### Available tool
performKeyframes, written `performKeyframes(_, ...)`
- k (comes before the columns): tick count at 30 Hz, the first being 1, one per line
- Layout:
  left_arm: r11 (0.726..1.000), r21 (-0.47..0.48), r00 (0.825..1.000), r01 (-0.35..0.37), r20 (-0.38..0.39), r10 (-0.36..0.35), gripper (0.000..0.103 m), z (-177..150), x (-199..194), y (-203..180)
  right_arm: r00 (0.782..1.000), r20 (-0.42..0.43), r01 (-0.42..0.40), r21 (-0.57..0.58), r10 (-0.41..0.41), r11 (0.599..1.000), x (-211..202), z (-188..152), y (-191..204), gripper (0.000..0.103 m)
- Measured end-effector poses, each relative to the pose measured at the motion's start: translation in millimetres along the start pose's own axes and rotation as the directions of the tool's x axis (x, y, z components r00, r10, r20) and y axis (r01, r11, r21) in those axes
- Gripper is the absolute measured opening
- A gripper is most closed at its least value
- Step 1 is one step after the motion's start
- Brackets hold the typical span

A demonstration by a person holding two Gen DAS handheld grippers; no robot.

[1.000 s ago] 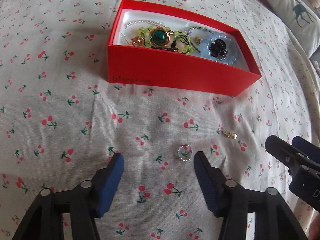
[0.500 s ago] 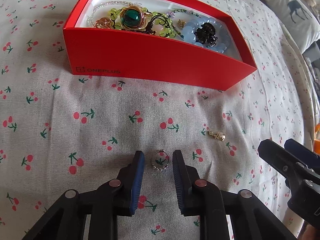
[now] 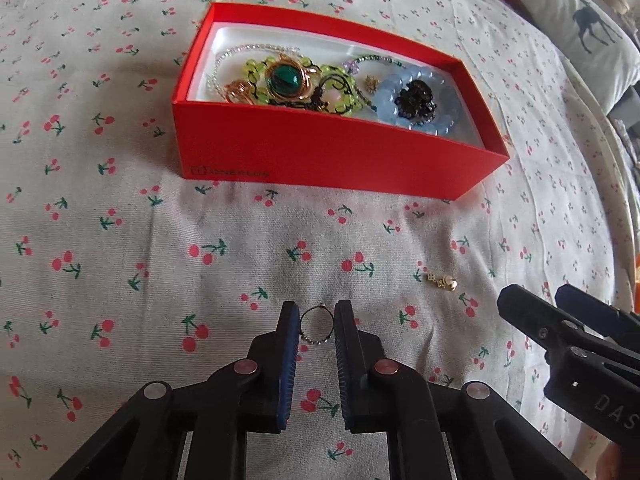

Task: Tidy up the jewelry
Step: 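Grasp the gold earring with the right tool while the left tool holds the silver ring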

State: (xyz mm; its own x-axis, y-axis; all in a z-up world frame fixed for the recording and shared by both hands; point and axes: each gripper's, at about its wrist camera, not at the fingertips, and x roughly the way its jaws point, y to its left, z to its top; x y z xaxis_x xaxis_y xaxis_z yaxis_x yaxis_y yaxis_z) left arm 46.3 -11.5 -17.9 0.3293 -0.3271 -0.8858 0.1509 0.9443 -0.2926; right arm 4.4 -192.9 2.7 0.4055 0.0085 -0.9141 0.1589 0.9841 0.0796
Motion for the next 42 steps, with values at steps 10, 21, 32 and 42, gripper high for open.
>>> performKeyframes(10, 0.999, -0.003, 0.999, -0.037, 0.017, 0.037, 0.012, 1, -9, 18, 0.997, -0.027, -0.078, 0.032, 0.079, 0.996, 26, 3, 13, 0.061)
performKeyframes(21, 0.999, -0.009, 0.999, -0.051, -0.007, 0.051, 0.012, -2, 4, 16, 0.998, -0.023, -0.060, -0.053, 0.059, 0.997, 36, 6, 31, 0.029)
performKeyframes(32, 0.998, -0.025, 0.998, -0.056, -0.005, 0.056, 0.012, -2, 4, 20, 1.000, -0.005, -0.026, -0.106, 0.026, 0.994, 40, 6, 43, 0.011)
performKeyframes(42, 0.998, -0.036, 0.999, -0.048, 0.013, 0.049, 0.012, -3, -1, 22, 0.998, 0.037, -0.044, -0.084, 0.047, 0.995, 23, 4, 40, 0.011)
